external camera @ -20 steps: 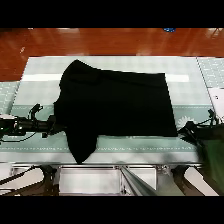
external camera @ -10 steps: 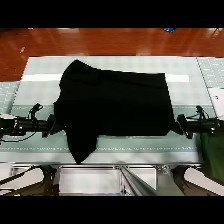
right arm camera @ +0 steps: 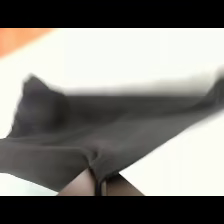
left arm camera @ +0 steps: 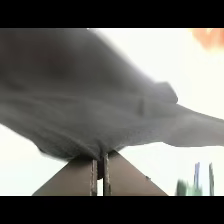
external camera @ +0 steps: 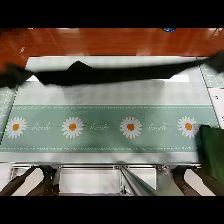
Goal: Fold the shirts.
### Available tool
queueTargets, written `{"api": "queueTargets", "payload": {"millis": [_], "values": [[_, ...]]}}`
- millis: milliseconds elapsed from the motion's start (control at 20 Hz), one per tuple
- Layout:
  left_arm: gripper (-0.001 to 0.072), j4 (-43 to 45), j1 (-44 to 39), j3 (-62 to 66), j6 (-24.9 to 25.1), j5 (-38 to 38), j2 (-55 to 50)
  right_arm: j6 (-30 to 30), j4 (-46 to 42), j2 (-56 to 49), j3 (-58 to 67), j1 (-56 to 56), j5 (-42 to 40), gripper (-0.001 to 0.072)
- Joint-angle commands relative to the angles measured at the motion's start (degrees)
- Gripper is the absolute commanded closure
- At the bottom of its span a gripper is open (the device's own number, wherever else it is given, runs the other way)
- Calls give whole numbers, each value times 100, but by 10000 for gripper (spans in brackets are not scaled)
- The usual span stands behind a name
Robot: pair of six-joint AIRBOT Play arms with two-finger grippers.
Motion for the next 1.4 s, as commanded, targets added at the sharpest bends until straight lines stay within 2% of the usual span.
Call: {"api": "queueTargets", "payload": {"millis": [0, 200, 350, 450, 600, 750, 900, 1050, 1200, 1350], "values": [[687, -190, 0, 2017, -297, 295, 763, 367, -55, 407, 2124, 103, -92, 690], [687, 1652, -2, 3582, -1097, 516, 1589, 568, -435, 1126, 2920, 74, -44, 690], [686, 2586, -431, 3777, -1355, 549, 2450, 706, -935, 1849, 2918, 74, 409, 690], [686, 3779, -933, 3777, -1705, 494, 2977, 997, -1569, 2249, 2918, 116, 577, 690], [686, 5681, -1552, 3775, -2393, 173, 3499, 1342, -2271, 2660, 2918, 146, 975, 690], [686, 6745, -1766, 3753, -2702, -509, 3620, 1808, -2863, 2983, 2664, 144, 1329, 690], [686, 6719, -1764, 3182, -2959, -748, 3552, 1880, -2975, 3088, 1998, 144, 1364, 690], [686, 6194, -1764, 2092, -3082, -605, 3224, 1679, -2634, 2914, 968, 144, 1158, 690], [686, 5276, -1764, 968, -2848, 293, 2492, 1137, -2083, 2439, -66, 146, 796, 690], [686, 4315, -1766, 391, -2345, 1412, 1198, 682, -1462, 1705, -929, 146, -136, 690]]}}
